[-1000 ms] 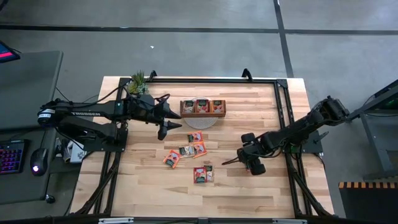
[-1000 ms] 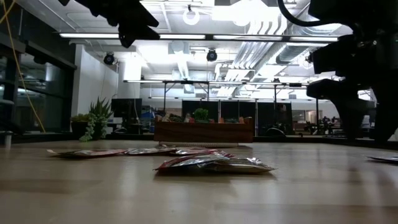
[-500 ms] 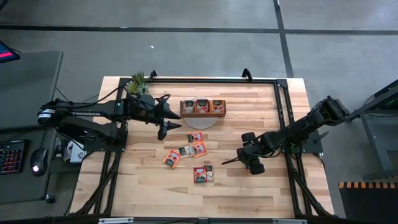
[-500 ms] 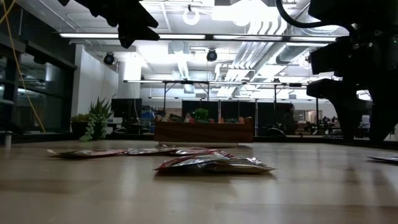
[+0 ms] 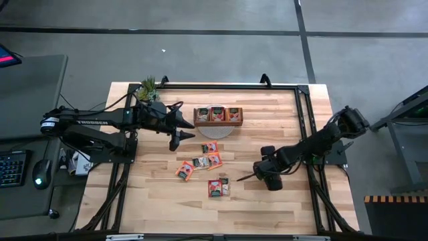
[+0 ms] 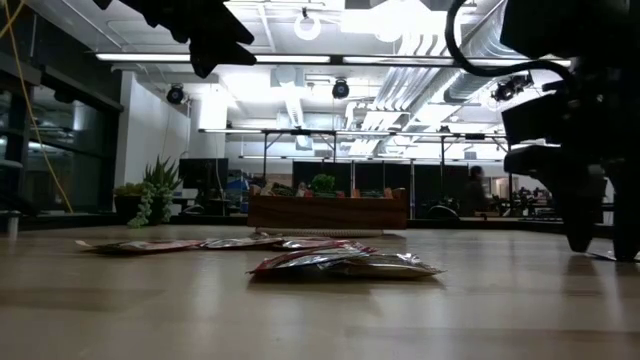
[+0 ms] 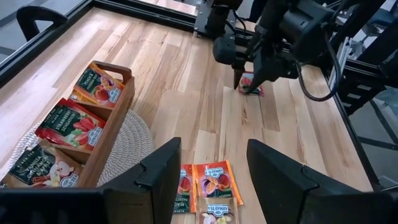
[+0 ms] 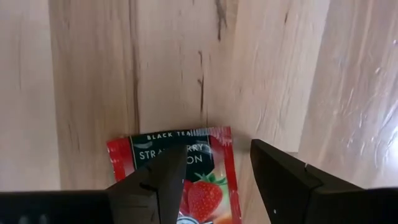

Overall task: Pick & Place Tea
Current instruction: Put the red tea bag in the middle section of the wooden organizer

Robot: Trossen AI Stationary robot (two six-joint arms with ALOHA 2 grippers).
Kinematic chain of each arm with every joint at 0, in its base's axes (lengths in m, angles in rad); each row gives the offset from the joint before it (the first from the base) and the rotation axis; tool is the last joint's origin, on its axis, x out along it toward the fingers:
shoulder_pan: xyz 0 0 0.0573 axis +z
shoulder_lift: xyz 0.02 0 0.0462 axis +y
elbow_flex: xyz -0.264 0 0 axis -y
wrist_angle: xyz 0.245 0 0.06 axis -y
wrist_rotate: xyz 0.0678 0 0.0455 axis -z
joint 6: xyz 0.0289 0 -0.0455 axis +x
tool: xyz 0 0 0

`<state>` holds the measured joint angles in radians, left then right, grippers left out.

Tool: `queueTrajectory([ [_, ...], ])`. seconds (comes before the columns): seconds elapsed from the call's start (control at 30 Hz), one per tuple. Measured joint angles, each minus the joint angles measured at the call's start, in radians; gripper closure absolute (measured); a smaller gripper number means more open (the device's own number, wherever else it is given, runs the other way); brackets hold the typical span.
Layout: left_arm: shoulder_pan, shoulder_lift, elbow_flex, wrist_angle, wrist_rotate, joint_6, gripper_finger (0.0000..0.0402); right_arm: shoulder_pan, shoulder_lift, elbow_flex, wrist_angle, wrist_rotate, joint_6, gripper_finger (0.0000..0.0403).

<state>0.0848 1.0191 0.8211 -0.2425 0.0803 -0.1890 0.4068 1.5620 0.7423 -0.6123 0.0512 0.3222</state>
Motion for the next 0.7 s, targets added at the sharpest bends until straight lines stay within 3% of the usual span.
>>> queueTrajectory([
  [0.47,0.000,0.000,0.000,-0.032,0.002,0.000,0.0220,-0.002,0.066,0.003,0.027,-0.038,0.076,0.0228],
  [0.7,0.000,0.000,0.000,-0.053,0.002,0.000,0.0220,-0.002,0.066,0.001,0.048,-0.051,0.109,0.0275],
])
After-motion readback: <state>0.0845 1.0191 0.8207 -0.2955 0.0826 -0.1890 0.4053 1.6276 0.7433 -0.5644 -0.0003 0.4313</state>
